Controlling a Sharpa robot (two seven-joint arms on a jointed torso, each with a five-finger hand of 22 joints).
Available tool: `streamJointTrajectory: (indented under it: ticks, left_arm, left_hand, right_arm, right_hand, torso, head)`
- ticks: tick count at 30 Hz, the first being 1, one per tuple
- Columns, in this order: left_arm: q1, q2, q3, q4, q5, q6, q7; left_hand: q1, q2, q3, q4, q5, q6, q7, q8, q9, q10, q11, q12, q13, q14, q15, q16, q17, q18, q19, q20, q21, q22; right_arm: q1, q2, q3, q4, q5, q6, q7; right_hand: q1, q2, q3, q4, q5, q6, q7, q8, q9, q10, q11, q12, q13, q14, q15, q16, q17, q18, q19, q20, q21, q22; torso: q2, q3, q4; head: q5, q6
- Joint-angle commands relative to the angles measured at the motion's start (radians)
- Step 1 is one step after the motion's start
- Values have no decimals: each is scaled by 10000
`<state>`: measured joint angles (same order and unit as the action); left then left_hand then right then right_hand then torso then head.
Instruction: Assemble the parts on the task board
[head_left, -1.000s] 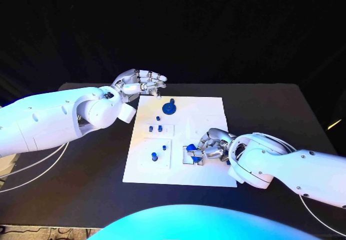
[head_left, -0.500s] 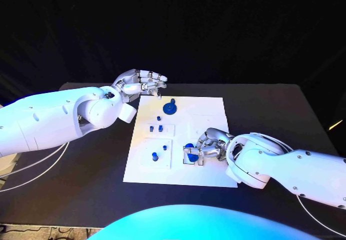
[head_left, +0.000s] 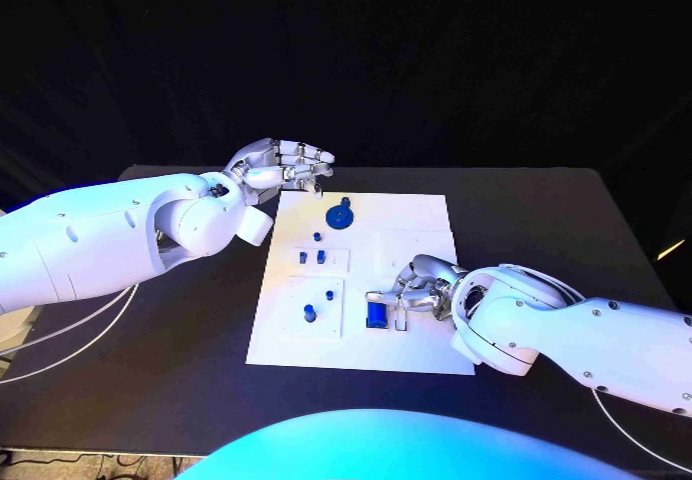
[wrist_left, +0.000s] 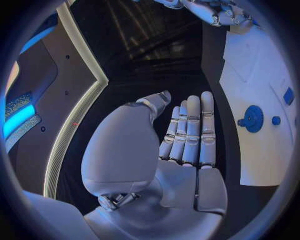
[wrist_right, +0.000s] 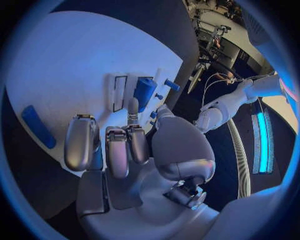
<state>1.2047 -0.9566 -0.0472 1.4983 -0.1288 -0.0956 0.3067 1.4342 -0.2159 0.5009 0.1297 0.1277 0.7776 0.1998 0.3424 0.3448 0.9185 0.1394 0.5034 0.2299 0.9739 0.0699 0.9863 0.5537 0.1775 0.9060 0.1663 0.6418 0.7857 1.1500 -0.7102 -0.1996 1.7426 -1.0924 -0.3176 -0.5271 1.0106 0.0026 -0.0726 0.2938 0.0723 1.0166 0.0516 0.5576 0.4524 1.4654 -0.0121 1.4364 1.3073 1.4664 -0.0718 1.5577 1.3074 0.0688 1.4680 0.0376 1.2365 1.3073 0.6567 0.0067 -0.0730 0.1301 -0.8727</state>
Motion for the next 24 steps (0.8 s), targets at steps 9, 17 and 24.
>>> streamJointTrajectory:
  ticks: [9, 17, 24]
  left_arm:
    - [5, 10, 5, 11, 52, 156, 27]
    - [4, 6, 5, 4, 44, 155, 26]
    - [4, -5, 5, -2, 42, 150, 29]
  left_hand:
    - [3, 117, -47, 29, 21, -64, 134, 49, -14, -72, 32, 35, -9, -20, 30, -60, 9, 47, 70, 17, -51, -8]
    - [8, 120, -48, 35, 22, -69, 133, 58, -17, -76, 31, 41, -14, -23, 30, -64, 11, 48, 73, 16, -62, -15]
    - [8, 120, -48, 35, 22, -69, 133, 58, -17, -76, 31, 41, -14, -23, 30, -64, 11, 48, 73, 16, -62, -15]
  right_arm:
    - [-7, -163, -1, 76, -288, 151, 6]
    - [-8, -526, -1, 462, -300, 60, 748]
    - [-12, -727, -2, 729, -320, 363, 1071]
  right_hand:
    - [46, 46, -269, -18, -90, -141, 15, 72, -7, 234, -51, -84, 1460, 940, -53, -58, 2141, -67, 64, -43, -90, 1592]
    - [1483, 146, -552, -72, 51, -236, 7, 166, -46, 249, -60, -100, 1498, 944, -60, -56, 2156, -69, 85, -48, -116, 1630]
    - [2481, -83, -644, -111, -108, -255, 5, 184, -115, 271, -64, -89, 1538, 949, -64, -47, 2182, -77, 105, -53, -103, 1670]
  torso:
    - [0, 9, 2]
    - [2, 14, 4]
    - [-7, 1, -12]
  head:
    - [-22, 1]
    - [0, 1]
    - [6, 1]
